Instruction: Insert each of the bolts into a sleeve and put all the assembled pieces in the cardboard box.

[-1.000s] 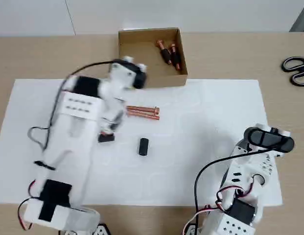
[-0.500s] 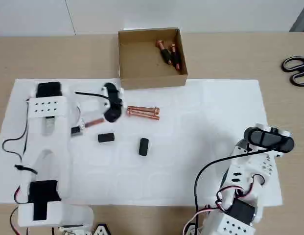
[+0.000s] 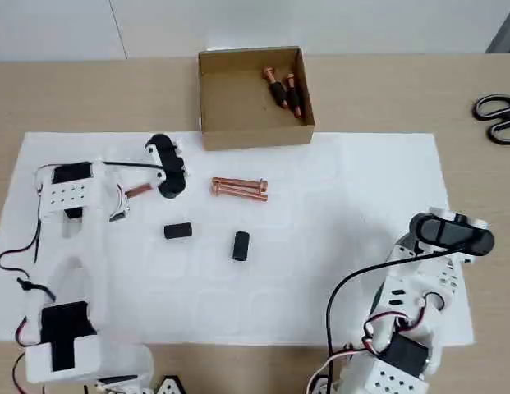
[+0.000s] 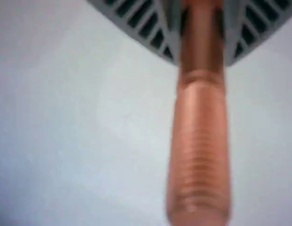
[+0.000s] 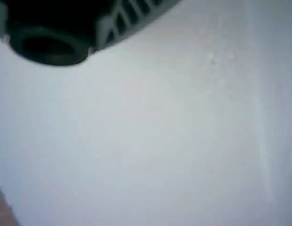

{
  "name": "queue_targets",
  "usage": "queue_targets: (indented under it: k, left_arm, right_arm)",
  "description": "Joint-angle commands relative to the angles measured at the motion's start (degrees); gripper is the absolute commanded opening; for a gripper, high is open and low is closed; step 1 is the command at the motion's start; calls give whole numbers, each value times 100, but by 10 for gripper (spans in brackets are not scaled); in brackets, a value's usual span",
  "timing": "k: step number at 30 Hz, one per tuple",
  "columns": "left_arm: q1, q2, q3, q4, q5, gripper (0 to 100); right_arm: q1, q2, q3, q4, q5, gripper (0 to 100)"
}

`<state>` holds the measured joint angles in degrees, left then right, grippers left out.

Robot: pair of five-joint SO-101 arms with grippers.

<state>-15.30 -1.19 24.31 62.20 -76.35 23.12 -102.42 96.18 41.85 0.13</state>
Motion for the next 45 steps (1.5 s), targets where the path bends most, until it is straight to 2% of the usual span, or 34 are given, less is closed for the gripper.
queue_targets:
  k: [1, 3, 8, 17, 20, 23, 29, 33, 35, 37, 42, 45]
  left_arm:
    - [0, -281, 119, -290, -2084, 11]
    - [-9, -281, 154, -290, -2127, 18]
    - [79, -281, 180, -70, -2127, 110]
    - [246, -343, 101, 132, -2066, 115]
    - [325, -343, -171, 141, -1407, 115]
    - [668, -352, -338, 158, 466, 115]
    - [1081, -352, -954, 308, 5714, 115]
    - [1037, -352, -1209, 835, 9213, 115]
    - [1029, -343, -1209, 1266, 10646, 115]
    - [1073, -308, -1209, 1512, 11692, 115]
    - [1064, -290, -1174, 1662, 12554, 115]
    - [844, -290, -1033, 1618, 13785, 115]
  right_arm:
    - [-48, -145, 26, -92, -18, 7]
    - [-48, -145, 26, -92, -18, 7]
    - [-48, -145, 26, -92, -18, 7]
    - [-48, -145, 26, -84, -18, 7]
    - [-48, -145, 26, -84, -18, 7]
    - [-48, -145, 26, -84, -18, 7]
    - [-48, -145, 26, -92, -18, 7]
    - [-48, -145, 26, -92, -18, 7]
    - [-48, -145, 26, -92, -18, 7]
    - [-127, -136, 26, -92, -9, 7]
    - [-646, -136, 26, -92, -9, 7]
    - [-927, -136, 26, -92, 0, 7]
